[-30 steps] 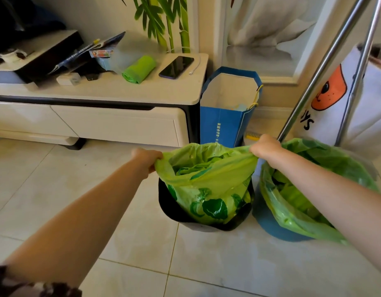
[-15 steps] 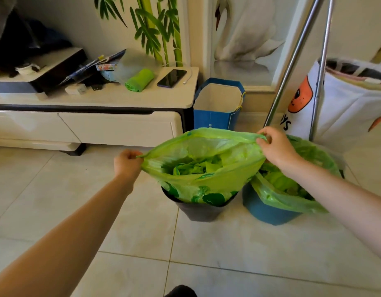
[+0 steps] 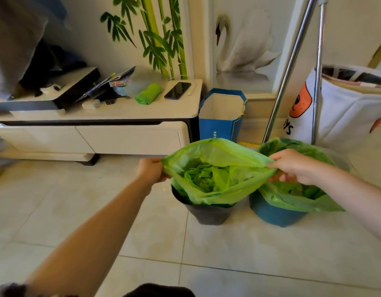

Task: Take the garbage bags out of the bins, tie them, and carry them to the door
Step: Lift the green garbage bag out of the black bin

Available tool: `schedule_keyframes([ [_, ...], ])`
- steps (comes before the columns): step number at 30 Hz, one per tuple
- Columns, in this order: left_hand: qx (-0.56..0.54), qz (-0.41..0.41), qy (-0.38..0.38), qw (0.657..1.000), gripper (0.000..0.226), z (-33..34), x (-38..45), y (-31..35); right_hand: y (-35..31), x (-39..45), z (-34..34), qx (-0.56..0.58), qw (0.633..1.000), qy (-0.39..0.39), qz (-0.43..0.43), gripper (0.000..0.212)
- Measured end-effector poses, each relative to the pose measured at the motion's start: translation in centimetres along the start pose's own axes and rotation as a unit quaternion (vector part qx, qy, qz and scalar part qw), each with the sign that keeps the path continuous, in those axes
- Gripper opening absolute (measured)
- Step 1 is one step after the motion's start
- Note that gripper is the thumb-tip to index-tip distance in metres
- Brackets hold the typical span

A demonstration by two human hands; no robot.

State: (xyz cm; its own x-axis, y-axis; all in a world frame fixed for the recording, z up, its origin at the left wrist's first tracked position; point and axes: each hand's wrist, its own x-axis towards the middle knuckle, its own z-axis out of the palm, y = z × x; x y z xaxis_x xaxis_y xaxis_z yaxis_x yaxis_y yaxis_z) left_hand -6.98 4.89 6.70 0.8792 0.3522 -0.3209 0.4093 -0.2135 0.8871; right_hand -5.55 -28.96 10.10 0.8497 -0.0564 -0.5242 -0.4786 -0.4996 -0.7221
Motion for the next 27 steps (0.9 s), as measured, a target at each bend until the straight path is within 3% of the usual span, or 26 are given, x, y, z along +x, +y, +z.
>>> schedule_keyframes([
  [4, -0.062, 0.012, 0.002, 0.998, 0.026, 1.2, -0.1, 2.1, -2.3, -0.5, 0.4, 0.201, 0.979, -0.011, -0.041, 0.018],
  [9, -0.153, 0.047, 0.016, 0.987, 0.02, 1.5, -0.6, 6.6, -6.5, -1.9, 0.1, 0.295, 0.942, 0.045, -0.155, 0.022],
  [14, -0.193, 0.097, 0.027, 0.976, 0.022, -0.5, -1.7, 11.4, -10.5, -4.4, -1.0, 0.333, 0.907, 0.101, -0.238, 0.021],
  [27, -0.233, 0.181, 0.037, 0.955, 0.021, -5.2, -11.3, 16.3, -14.1, -13.1, -2.6, 0.329, 0.868, 0.1, -0.358, 0.009],
])
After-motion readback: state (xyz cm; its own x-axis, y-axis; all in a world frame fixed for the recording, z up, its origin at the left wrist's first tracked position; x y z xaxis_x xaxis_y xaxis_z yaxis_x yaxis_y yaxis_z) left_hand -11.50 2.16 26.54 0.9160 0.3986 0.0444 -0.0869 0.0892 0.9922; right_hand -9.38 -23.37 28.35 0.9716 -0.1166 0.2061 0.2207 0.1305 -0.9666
